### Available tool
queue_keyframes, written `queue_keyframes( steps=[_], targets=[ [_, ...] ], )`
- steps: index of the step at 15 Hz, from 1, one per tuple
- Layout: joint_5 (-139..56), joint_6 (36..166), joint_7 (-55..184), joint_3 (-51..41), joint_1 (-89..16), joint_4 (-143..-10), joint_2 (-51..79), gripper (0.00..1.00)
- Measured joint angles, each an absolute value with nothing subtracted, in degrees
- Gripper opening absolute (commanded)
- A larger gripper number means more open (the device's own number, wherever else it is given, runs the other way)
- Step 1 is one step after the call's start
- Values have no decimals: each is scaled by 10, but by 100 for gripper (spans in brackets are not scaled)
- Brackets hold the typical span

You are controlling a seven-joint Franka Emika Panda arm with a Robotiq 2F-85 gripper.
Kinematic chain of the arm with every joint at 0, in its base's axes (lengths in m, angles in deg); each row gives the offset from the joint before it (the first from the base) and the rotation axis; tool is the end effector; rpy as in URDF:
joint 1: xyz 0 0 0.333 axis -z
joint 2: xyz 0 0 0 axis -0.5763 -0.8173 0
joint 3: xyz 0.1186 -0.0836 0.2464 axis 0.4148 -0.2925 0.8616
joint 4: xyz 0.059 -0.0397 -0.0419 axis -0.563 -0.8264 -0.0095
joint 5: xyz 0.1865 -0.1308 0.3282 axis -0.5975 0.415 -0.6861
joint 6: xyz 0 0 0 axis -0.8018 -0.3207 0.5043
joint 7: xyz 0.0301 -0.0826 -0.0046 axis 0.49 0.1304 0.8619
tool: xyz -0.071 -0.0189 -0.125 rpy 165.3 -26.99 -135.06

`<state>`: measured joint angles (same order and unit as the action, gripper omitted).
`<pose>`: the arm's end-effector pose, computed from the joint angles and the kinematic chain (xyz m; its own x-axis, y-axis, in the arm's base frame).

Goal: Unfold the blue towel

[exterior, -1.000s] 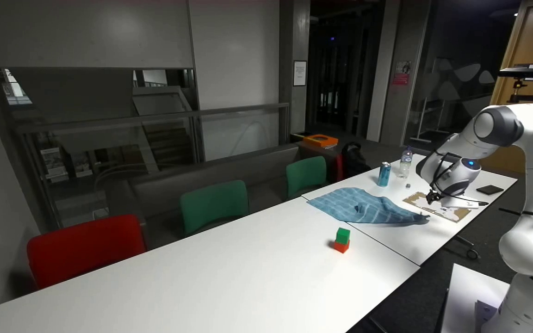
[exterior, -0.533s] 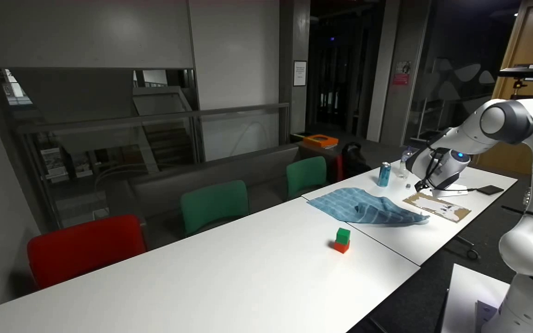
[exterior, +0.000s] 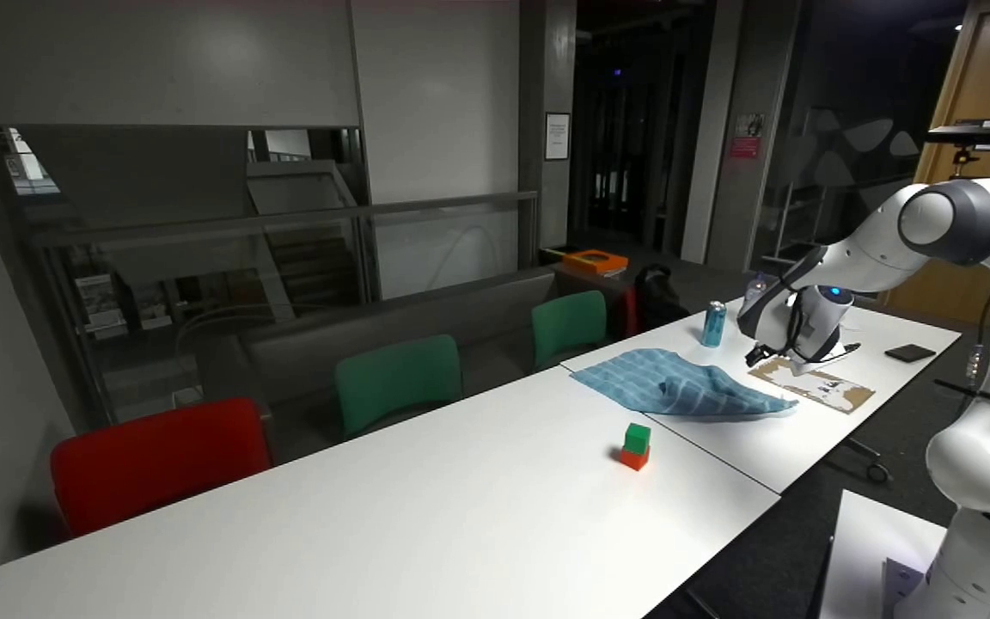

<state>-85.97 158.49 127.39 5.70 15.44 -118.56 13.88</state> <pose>0.3485 -0.4403 0.2128 0.7492 -0.3441 0.5660 -0.5572 -0.7895 0.2575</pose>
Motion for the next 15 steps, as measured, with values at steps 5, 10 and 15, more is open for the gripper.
queue_keyframes(
  steps=[5,10,15],
  targets=[
    [-743,1584,1274,96,199,-1206,139,100],
    [-624,1584,1274,173,299,-1210,139,100],
    [-618,1584,1274,181,309,-1210,139,100]
  ],
)
